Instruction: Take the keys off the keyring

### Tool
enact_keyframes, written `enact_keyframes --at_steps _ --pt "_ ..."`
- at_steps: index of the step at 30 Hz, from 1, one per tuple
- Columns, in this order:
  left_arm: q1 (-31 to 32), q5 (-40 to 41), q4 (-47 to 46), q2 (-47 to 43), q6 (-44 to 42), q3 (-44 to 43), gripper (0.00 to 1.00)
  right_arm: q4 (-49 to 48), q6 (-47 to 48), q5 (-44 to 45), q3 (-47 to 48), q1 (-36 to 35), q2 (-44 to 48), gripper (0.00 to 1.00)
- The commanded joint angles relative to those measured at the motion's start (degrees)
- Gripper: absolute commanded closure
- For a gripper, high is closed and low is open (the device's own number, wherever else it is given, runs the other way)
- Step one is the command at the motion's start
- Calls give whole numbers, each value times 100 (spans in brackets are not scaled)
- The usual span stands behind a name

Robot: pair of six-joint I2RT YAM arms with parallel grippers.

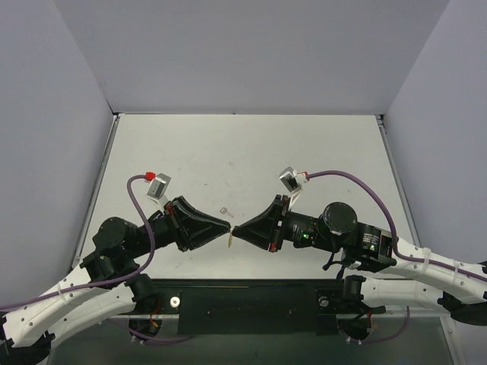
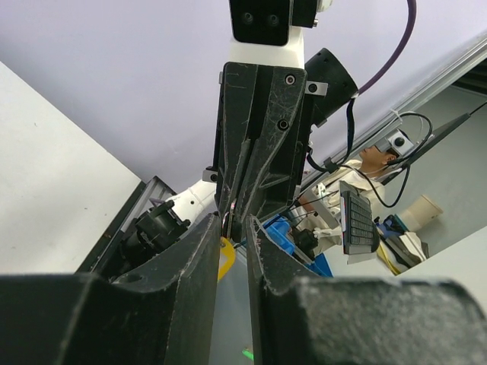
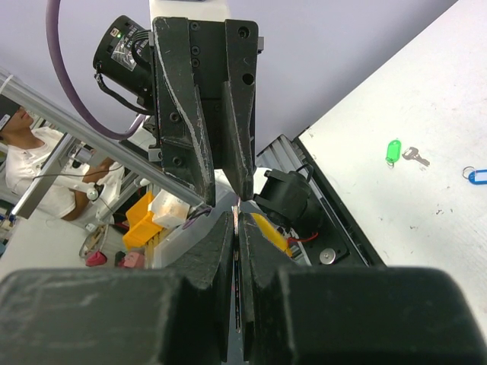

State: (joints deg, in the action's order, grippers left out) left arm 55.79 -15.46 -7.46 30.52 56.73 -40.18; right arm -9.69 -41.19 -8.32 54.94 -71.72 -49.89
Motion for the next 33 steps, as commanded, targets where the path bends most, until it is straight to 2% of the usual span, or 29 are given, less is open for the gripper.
enact_keyframes --at_steps 1,3,6,8,9,14,19,24,33 --pt "2 -220 -343 59 22 -33 71 -332 6 76 237 -26 67 100" --pt "2 -246 -352 76 22 -42 73 -323 14 67 237 -35 76 100" --pt "2 -273 -361 94 31 -51 80 -305 23 85 228 -43 85 100" --pt "2 -299 -361 112 40 -60 89 -305 32 93 228 -35 93 100" --pt "2 -308 -352 120 31 -68 100 -305 23 85 228 -35 93 100" --pt "2 -396 -81 208 -109 -270 100 -235 32 15 254 -35 41 100" --pt "2 -606 1050 296 -679 -815 100 178 120 -38 464 -35 -12 100" --pt "2 -1151 2027 524 -1295 -1429 100 941 330 -284 869 -35 -188 100" --pt "2 -1811 3022 1034 -2122 -2230 100 1277 322 -522 1072 -35 -407 100"
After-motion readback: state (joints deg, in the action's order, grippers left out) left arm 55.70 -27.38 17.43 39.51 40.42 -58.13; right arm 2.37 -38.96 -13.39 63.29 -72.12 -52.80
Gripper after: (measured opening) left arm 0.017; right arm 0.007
